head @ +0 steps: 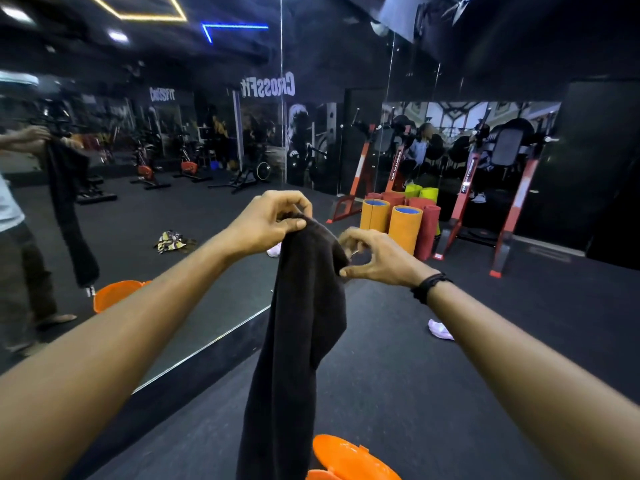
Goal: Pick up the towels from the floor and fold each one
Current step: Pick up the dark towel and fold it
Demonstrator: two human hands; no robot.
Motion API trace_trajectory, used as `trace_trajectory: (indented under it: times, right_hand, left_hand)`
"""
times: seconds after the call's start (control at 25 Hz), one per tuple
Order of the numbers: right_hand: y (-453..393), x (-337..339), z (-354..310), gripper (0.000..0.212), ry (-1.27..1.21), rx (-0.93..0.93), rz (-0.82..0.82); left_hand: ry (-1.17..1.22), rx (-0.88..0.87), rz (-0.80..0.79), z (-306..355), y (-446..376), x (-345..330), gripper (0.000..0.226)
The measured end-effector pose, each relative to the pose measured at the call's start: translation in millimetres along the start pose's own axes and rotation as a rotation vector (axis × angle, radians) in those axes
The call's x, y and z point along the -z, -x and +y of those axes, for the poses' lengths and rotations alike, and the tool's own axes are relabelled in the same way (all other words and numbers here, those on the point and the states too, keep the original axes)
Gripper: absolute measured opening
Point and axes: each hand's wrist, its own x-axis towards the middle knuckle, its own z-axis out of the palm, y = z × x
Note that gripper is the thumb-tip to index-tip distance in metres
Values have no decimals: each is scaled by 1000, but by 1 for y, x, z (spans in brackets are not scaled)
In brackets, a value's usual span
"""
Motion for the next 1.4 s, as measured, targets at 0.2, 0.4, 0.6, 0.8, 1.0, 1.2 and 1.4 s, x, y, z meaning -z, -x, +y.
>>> trace_trajectory:
  times: [0.2, 0.4, 0.6, 0.8, 1.0, 1.2, 1.4]
  right_hand:
    - [6, -13, -6, 49, 366, -199, -294]
    - [24, 3, 27, 44, 19, -231, -194]
    - [24, 29, 25, 21, -258, -192, 8]
    - [39, 40, 27, 10, -349, -164, 164]
    - [60, 37, 52, 43, -413, -307, 138]
    - [71, 64, 42, 39, -316, -383, -69]
    - [49, 118, 27, 38, -731, -250, 277]
  left_hand:
    - [28, 26, 31, -3, 9, 13, 18]
    - [-141, 141, 159, -41, 23, 27, 27]
    - [-149, 289, 293, -64, 29, 10, 13]
    - [15, 297, 261, -75, 20, 2, 28]
    - [126, 371, 84, -71, 13, -16, 25]
    - [86, 484, -236, -36, -7, -21, 24]
    - [726, 216, -162, -6, -45, -21, 48]
